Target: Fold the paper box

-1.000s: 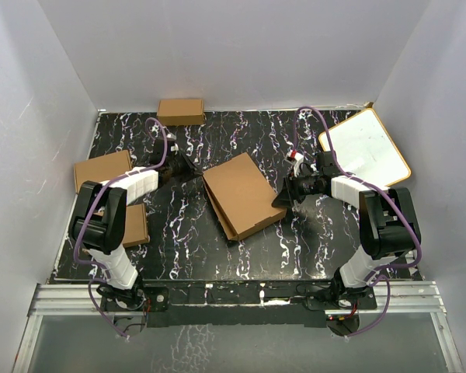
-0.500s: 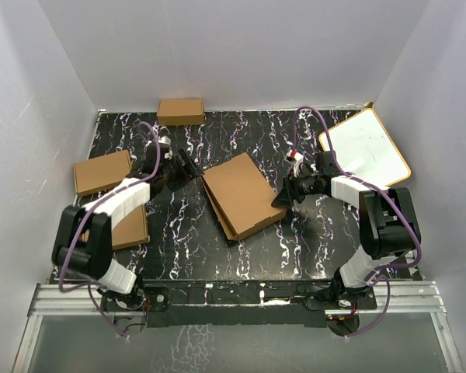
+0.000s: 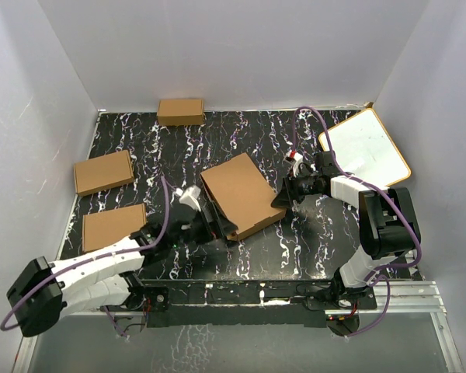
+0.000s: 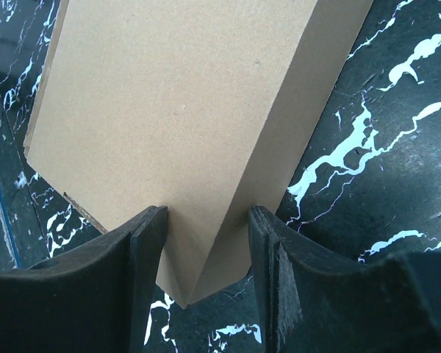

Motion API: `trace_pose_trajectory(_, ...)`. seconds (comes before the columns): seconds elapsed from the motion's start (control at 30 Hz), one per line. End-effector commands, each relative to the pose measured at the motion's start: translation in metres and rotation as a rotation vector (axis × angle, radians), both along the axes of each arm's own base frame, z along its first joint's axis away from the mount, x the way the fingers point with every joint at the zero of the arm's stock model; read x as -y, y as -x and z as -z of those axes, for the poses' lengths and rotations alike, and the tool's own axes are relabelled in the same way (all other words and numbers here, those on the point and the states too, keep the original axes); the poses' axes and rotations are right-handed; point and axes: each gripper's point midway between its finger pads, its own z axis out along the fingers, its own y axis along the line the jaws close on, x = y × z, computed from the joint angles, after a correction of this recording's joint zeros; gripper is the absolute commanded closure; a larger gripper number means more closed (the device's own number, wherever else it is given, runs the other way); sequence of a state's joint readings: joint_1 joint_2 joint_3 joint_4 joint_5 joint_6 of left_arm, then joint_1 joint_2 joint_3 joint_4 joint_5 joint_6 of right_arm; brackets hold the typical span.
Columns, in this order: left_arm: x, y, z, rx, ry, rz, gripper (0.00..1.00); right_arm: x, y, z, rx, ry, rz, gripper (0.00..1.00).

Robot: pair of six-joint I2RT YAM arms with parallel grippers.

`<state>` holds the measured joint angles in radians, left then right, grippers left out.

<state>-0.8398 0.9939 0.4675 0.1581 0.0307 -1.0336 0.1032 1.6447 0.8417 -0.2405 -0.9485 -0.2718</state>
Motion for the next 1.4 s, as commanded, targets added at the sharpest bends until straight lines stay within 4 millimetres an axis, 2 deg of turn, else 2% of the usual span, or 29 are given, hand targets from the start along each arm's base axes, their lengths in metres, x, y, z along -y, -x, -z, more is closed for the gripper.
trace_pose_trajectory(0.0, 0.005, 0.014, 0.016, -0.017, -0.053, -0.094, 0.15, 0.002, 0.005, 0.021, -0.019, 0.071, -0.018, 0.48)
trace_pose_trajectory(0.13, 0.013, 0.02, 0.031, -0.029, -0.076, -0.094, 0.13, 0.002, 0.005, 0.021, -0.019, 0.073, -0.018, 0.48)
trace_pose_trajectory(0.3, 0.021, 0.011, 0.043, -0.032, -0.096, -0.124, 0.13, 0.002, 0.005, 0.021, -0.019, 0.072, -0.019, 0.48)
trace_pose_trajectory(0.53, 0.027, 0.004, 0.052, -0.058, -0.118, -0.156, 0.2, 0.001, 0.006, 0.02, -0.016, 0.07, -0.023, 0.48)
trace_pose_trajectory(0.7, 0.027, -0.001, 0.051, -0.055, -0.106, -0.187, 0.29, 0.001, 0.006, 0.02, -0.016, 0.069, -0.024, 0.48)
trace_pose_trajectory(0.93, 0.031, -0.005, 0.052, -0.058, -0.113, -0.199, 0.35, 0.001, 0.006, 0.02, -0.015, 0.07, -0.023, 0.48)
trace_pose_trajectory(1.17, 0.033, -0.005, 0.053, -0.067, -0.109, -0.198, 0.53, 0.001, 0.006, 0.02, -0.016, 0.07, -0.023, 0.48)
trace_pose_trajectory(1.37, 0.039, -0.004, 0.053, -0.082, -0.092, -0.181, 0.64, 0.0, 0.006, 0.02, -0.016, 0.07, -0.025, 0.48)
